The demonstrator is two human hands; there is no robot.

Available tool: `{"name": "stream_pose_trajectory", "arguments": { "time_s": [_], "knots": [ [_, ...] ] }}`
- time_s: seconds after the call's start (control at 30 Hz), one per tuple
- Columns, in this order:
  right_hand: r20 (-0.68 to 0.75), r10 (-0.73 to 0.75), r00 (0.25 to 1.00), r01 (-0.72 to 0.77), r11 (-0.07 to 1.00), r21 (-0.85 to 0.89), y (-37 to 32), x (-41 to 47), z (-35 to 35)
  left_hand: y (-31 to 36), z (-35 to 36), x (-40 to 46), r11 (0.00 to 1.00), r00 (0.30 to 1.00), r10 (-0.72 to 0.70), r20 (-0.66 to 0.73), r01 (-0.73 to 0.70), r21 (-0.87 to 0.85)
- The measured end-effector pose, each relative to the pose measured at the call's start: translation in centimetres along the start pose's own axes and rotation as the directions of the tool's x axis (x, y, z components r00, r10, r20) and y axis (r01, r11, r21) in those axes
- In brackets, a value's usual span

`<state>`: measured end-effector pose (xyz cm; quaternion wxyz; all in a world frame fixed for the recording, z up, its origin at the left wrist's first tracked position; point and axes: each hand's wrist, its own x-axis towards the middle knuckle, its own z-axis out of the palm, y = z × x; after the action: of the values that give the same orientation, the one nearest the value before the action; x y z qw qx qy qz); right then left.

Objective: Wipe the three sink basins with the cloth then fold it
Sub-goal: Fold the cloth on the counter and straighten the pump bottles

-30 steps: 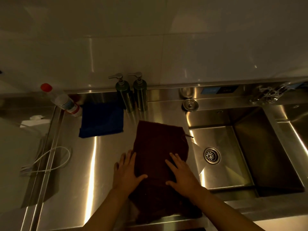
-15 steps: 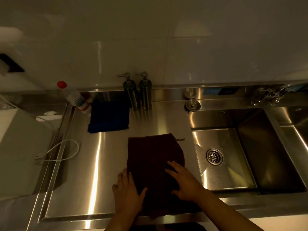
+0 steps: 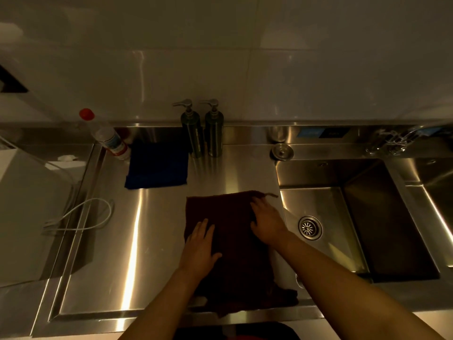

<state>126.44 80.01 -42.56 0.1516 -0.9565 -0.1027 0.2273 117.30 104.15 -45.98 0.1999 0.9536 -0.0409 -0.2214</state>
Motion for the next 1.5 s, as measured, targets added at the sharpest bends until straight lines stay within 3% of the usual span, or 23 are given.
{"name": "stream_pose_trajectory", "arguments": {
  "time_s": [0.17,0.3,0.5,0.63,1.5],
  "knots": [
    [-0.141,0.175,0.974,-0.173,0.985,0.025,1.4,-0.4,-1.4,-0.5,0.5,-0.6,0.999,1.0,0.011,-0.021,-0.011,-0.035],
    [-0.224,0.097,0.97,-0.084,0.994,0.069,0.5,-1.2,-0.6,-0.1,0.3,-0.7,0.999,1.0,-0.007,-0.027,0.006,-0.047],
    [-0.043,-0.045,0.998,0.047,0.998,0.035,-0.5,-4.7,5.2,-1.2,0.8,-1.4,0.999,0.999,-0.033,-0.03,0.032,-0.032],
    [0.057,-0.008,0.998,0.006,0.999,0.037,0.5,-6.2,7.4,-1.4,0.8,-0.8,0.999,0.999,-0.037,-0.017,0.037,-0.011],
    [0.05,0.131,0.99,-0.134,0.989,0.058,2.2,3.3,1.0,0.0,-5.5,12.2,0.998,0.999,-0.024,0.043,0.022,0.06]
  ]
}}
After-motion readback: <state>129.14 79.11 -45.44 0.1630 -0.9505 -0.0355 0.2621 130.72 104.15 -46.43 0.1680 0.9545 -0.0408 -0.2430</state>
